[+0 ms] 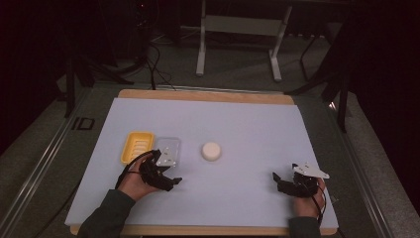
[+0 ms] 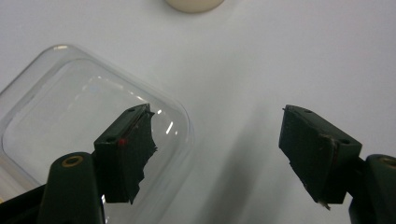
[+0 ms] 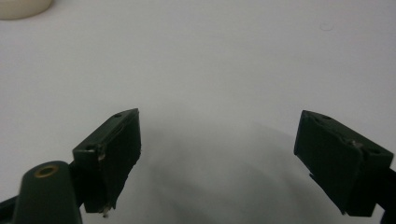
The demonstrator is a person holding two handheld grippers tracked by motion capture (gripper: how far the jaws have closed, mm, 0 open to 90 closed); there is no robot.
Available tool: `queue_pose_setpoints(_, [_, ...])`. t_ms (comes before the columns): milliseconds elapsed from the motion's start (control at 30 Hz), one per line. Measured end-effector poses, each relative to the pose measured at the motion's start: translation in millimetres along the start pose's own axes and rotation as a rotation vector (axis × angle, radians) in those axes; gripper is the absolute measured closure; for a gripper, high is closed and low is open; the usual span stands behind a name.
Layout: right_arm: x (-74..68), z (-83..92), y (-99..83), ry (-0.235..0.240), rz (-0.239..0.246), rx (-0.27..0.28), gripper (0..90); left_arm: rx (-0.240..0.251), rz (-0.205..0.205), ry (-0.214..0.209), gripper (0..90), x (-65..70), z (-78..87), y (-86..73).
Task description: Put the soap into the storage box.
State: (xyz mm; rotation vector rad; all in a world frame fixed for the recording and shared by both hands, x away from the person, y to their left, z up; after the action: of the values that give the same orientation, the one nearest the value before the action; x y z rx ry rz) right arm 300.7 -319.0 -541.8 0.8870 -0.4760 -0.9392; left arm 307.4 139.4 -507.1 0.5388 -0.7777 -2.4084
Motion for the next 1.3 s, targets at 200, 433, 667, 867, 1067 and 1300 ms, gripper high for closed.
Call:
queue_pose_setpoints(200, [0.1, -0.1, 0.1, -0.002, 0.000, -0.002, 14.7, -0.002, -0.014, -0.006, 26.4, -4.0, -3.1, 8.0])
queue_pose_setpoints(433, [0.1, 0.1, 0.0, 0.000, 0.000, 0.001, 14.7, -0.008, -0.029, -0.014, 26.4, -8.6, -7.2, 18.0])
queue_pose_setpoints(667, [0.1, 0.0, 0.0, 0.001, 0.000, -0.001, 14.7, -0.012, -0.041, -0.022, 26.4, -10.2, -11.5, 25.3])
queue_pose_setpoints(867, [0.1, 0.1, 0.0, 0.001, 0.000, -0.001, 14.7, -0.016, -0.052, -0.030, 26.4, -11.8, -15.7, 31.4])
queue_pose_setpoints(1067, [0.1, 0.1, 0.0, 0.002, 0.000, 0.001, 14.7, -0.025, -0.060, -0.033, 26.4, -13.1, -18.9, 35.6])
queue_pose_setpoints(1300, [0.1, 0.1, 0.0, 0.004, 0.000, 0.000, 14.7, -0.031, -0.066, -0.038, 26.4, -15.0, -24.4, 43.2])
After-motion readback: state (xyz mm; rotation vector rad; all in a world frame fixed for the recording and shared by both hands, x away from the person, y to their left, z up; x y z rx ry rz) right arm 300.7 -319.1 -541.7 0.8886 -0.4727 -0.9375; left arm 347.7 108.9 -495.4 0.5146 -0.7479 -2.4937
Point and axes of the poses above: each handheld gripper's, and its own axes: z roughly backward along the jaws, y roughly out of its top, x roughly to its right, the point moved 1 cm from there along -z, roughly forward along the jaws, and after that the axes turned 8 degrees about y, right-handed, at the moved point
